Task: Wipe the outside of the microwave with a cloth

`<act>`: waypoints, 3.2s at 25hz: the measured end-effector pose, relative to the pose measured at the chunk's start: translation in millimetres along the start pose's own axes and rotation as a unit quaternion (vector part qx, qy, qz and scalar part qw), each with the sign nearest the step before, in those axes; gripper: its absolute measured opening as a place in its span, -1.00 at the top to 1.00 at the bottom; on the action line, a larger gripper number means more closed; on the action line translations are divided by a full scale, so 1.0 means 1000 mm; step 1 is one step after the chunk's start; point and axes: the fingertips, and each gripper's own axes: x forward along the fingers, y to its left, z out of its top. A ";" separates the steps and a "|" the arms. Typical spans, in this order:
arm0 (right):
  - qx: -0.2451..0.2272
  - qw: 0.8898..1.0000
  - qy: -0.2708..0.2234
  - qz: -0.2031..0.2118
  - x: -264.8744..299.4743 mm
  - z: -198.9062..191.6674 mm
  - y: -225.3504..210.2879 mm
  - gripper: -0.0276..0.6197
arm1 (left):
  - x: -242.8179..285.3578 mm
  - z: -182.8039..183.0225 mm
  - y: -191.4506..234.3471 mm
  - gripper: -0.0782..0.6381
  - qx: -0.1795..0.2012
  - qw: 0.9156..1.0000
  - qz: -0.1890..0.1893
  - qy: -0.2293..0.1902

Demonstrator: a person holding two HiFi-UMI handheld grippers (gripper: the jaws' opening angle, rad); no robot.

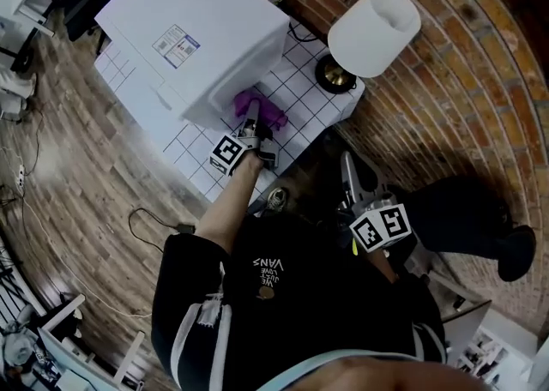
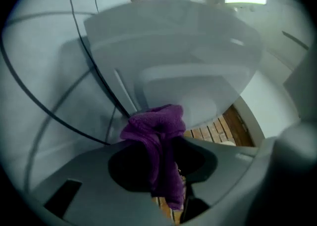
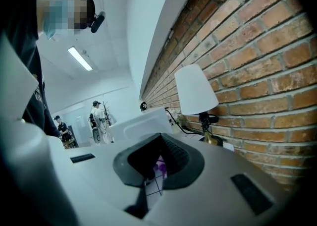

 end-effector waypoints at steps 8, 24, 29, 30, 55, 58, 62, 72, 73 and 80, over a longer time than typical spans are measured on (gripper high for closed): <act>0.014 0.996 -0.007 -0.090 -0.043 0.001 -0.049 0.92 | 0.088 -0.058 -0.009 0.41 -0.014 0.998 -0.013 0.058; 0.030 0.995 -0.008 -0.097 -0.044 -0.006 -0.058 0.92 | 0.107 -0.080 -0.029 0.41 0.007 0.994 -0.031 0.104; 0.005 0.997 -0.023 -0.077 -0.022 0.004 -0.033 0.92 | 0.069 -0.078 -0.058 0.41 0.047 0.984 -0.069 0.155; 0.002 0.997 -0.029 -0.076 -0.018 0.007 -0.026 0.92 | 0.057 -0.074 -0.064 0.41 0.066 0.981 -0.075 0.168; 0.003 0.990 -0.112 -0.085 0.057 -0.031 0.210 0.92 | -0.195 0.154 -0.141 0.41 0.407 0.850 -0.180 0.283; 0.000 0.989 -0.121 -0.085 0.065 -0.032 0.226 0.92 | -0.201 0.179 -0.150 0.41 0.452 0.829 -0.187 0.271; -0.003 0.988 -0.131 -0.086 0.074 -0.032 0.242 0.92 | -0.202 0.202 -0.165 0.41 0.507 0.801 -0.198 0.251; -0.020 0.986 -0.126 -0.105 0.082 -0.035 0.253 0.92 | -0.201 0.239 -0.183 0.41 0.580 0.768 -0.187 0.195; -0.022 0.986 -0.124 -0.106 0.082 -0.036 0.253 0.92 | -0.202 0.241 -0.184 0.41 0.582 0.768 -0.184 0.191; -0.038 0.987 -0.107 -0.109 0.088 -0.041 0.250 0.92 | -0.200 0.248 -0.188 0.41 0.593 0.769 -0.170 0.168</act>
